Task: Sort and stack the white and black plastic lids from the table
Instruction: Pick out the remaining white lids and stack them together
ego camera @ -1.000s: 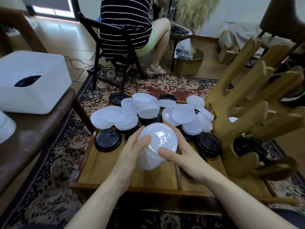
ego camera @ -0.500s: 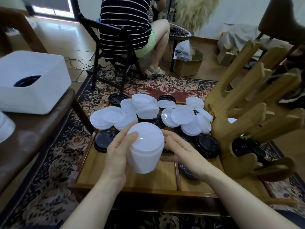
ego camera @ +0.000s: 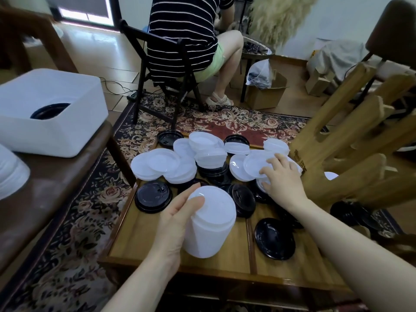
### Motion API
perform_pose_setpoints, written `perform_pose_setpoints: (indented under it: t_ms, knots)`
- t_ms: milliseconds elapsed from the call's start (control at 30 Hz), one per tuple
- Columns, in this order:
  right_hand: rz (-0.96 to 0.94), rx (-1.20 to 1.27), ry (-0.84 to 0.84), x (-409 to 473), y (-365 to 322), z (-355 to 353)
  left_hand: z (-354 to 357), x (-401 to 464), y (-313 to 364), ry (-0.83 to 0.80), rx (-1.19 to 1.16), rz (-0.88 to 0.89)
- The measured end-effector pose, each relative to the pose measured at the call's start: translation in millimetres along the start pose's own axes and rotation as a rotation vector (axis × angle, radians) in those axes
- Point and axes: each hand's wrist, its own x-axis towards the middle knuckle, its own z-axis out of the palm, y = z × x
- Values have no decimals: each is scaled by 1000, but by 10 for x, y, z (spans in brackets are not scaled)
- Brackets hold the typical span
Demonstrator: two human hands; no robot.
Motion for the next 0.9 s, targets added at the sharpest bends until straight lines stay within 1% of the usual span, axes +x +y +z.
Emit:
perform_pose_setpoints:
  t_ms: [67,100,167,200,233,267,333,367,400,467,567,700,767,900]
  knots:
    - [-30,-29,106,-11,11,17,-15,17,11,6,-2,-3]
    - [-24,5,152,-29,3,-3,-25,24,12,10,1,-5]
    - [14,141,243,-74,-48,-114,-28,29,16,14,4,-12]
    - [61,253,277,-103,-92,-216,-22,29,19,19,2,-14]
    - [132,431,294,-144,-137,-336,-12,27,21,23,-4,-13]
    - [227,678,270,-188,-201,-473,4,15,28,25,-14,-13]
    - [414,1290,154,-307,-357,-749,36,-18,43,24,-23,-11]
    - [479,1564,65,-373,-425,-851,49,-33,49,23,-21,-7]
    - [513,1777,-35,-444,-480,-928,59,-50,51,21,-17,-6]
    - [529,2026,-195,-576,-581,-1027,69,-81,49,22,-8,-7]
    - [530,2204,-298,-711,-713,-1083,86,-116,55,8,-6,14]
    - [571,2233,-430,-767,-785,-1045,106,-133,65,5,-2,28]
    - [568,2193,-442,-768,-808,-1027,112,-141,70,1,-11,39]
    - [565,2121,-399,-780,-847,-986,102,-106,41,-8,7,64]
